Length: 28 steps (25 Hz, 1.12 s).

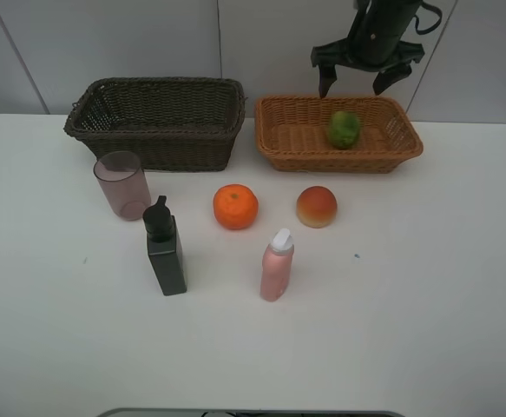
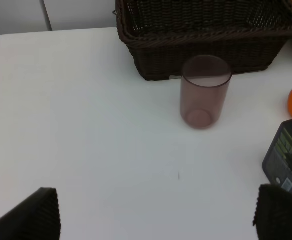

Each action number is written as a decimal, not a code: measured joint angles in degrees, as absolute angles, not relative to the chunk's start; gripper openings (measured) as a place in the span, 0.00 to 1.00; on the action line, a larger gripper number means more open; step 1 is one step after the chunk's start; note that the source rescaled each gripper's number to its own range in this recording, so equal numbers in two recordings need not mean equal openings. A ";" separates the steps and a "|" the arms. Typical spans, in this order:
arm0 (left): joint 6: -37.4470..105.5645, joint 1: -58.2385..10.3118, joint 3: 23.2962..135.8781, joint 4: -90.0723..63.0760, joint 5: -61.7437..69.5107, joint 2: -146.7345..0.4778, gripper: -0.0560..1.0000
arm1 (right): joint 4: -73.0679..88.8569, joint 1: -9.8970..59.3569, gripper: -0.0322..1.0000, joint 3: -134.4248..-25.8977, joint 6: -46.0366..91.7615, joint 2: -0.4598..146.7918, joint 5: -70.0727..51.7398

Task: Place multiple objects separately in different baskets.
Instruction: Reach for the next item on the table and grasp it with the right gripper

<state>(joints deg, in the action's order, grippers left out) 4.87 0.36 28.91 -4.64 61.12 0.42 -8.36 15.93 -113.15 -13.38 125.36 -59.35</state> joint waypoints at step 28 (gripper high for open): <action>4.87 0.36 28.91 -4.64 61.12 0.42 1.00 | -11.91 30.94 1.00 -67.99 -27.64 106.62 -40.00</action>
